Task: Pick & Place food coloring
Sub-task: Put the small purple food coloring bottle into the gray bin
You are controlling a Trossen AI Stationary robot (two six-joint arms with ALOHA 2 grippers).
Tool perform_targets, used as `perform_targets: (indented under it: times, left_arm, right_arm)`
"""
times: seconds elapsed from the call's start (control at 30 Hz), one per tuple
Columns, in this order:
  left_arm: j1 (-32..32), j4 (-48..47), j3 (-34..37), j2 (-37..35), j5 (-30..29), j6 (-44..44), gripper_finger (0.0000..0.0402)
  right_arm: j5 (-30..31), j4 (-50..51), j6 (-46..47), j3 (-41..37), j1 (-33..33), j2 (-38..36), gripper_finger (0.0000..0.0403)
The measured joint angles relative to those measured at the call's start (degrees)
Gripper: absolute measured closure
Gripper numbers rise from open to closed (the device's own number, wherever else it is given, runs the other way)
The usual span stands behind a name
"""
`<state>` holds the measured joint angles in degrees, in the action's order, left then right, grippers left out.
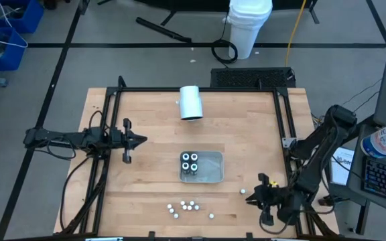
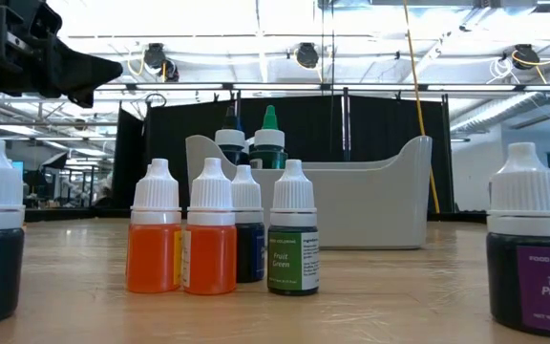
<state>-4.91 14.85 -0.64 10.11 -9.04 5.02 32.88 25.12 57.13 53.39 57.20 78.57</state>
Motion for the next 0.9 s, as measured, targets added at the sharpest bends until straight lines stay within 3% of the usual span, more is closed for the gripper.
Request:
perform_targets:
  times: [0.2,0.33,0.9]
  left_arm:
    - [0.0,-0.04,0.0,0.0,-0.02,2.63,0.0355]
    - [-0.02,-0.04,0.0,-0.02,-0.02,2.69,0.0354]
    - [0.02,-0.13,0.0,-0.01,-0.02,2.21,0.0398]
  right_arm:
    - [-0.46,0.03,0.29,-0.04,-0.04,3.29,0.0279]
    - [-6.33,-0.02,2.11,-0.07,-0.08,4.3,0.0245]
    - [-9.62,0.07,11.14,-4.26,1.03,5.69,0.0234]
